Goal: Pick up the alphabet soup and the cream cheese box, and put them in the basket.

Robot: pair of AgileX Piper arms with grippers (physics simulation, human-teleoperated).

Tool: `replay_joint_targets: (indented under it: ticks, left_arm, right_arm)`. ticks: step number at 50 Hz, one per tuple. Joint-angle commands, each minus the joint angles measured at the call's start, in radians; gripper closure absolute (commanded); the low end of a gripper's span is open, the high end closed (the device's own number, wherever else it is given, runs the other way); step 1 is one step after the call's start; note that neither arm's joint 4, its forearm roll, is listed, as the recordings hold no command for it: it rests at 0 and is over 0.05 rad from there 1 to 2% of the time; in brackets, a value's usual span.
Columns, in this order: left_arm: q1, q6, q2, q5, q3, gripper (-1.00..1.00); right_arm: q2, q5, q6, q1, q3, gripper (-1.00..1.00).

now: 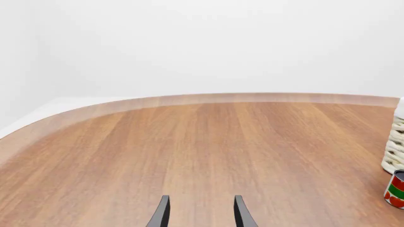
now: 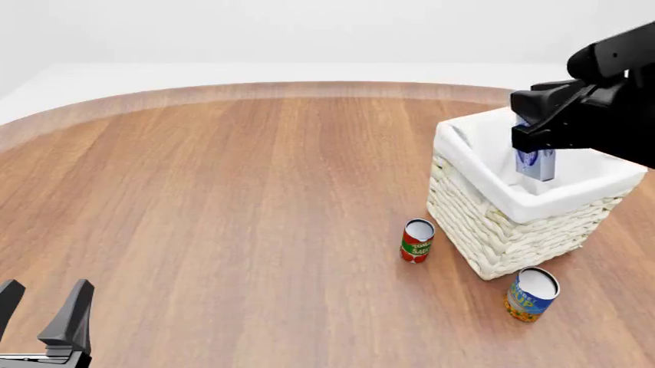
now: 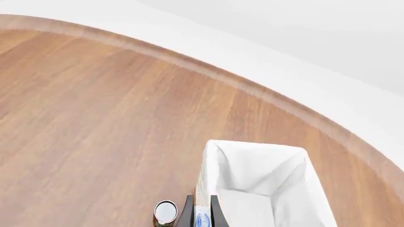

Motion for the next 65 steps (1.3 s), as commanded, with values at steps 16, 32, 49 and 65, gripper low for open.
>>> replay_joint_targets:
  ticks: [16,32,49,65]
  left_arm:
    - [0.0,0.0,0.0,0.0,0.0,-1.0]
    - [0.0,0.0,0.0,0.0,0.0,-1.0]
    - [0.0,0.0,0.0,0.0,0.0,-1.0]
    - [0.0,0.0,0.0,0.0,0.0,-1.0]
  right_arm:
    - [0.052,-0.061,0.037,-0.065,0.035,1.0]
    - [0.089,-0.094,0.047,-0.096,0.053,1.0]
    - [0.127,-0.131,0.06,-0.122,0.068,1.0]
    - [0.171,-0.161,0.07,-0.153,0.068,1.0]
